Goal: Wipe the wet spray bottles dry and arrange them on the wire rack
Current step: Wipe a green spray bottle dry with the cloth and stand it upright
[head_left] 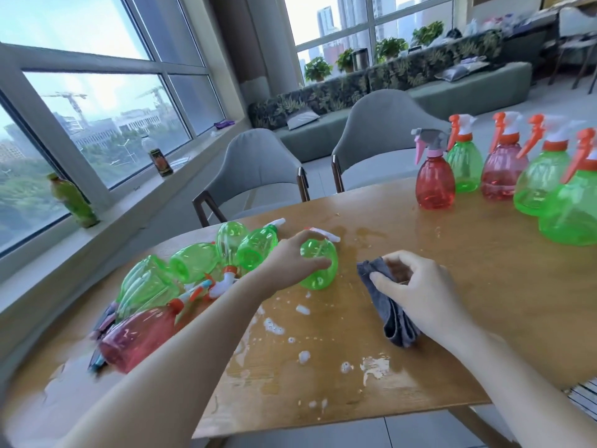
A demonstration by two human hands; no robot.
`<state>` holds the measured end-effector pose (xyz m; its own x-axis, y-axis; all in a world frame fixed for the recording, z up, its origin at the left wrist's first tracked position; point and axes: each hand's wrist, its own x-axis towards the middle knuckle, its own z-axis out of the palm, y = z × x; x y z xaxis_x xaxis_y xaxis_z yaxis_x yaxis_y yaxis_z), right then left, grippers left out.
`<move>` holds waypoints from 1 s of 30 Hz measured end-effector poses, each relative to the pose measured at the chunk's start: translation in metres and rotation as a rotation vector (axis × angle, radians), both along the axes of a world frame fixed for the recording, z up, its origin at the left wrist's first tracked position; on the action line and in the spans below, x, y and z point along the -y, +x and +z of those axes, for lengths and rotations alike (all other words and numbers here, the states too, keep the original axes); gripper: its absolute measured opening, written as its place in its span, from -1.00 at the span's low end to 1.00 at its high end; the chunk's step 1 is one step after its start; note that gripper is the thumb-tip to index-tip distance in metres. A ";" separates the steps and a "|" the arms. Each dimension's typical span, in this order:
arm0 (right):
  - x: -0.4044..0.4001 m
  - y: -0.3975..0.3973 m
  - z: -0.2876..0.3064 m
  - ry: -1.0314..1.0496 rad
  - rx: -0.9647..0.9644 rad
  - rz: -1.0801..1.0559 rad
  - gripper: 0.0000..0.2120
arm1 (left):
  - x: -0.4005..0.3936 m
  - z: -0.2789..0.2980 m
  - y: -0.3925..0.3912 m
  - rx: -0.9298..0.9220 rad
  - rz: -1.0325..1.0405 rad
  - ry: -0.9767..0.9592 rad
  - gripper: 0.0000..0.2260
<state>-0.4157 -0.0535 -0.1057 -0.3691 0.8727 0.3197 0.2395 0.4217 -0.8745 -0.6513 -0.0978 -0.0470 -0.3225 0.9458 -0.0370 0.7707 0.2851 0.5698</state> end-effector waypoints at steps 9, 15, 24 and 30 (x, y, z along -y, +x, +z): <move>0.018 0.029 -0.001 0.023 0.048 -0.044 -0.78 | 0.084 0.005 0.037 0.256 0.118 0.140 -0.62; 0.024 0.033 -0.004 0.001 0.012 -0.034 -0.86 | 0.070 0.011 0.020 0.612 0.149 -0.235 -0.51; 0.021 0.044 -0.004 -0.013 0.052 -0.057 -0.85 | 0.080 -0.019 0.060 0.526 0.000 -0.076 -0.24; 0.034 0.050 -0.007 -0.035 -0.028 -0.030 -0.87 | 0.117 -0.061 0.099 0.244 0.124 0.388 -0.14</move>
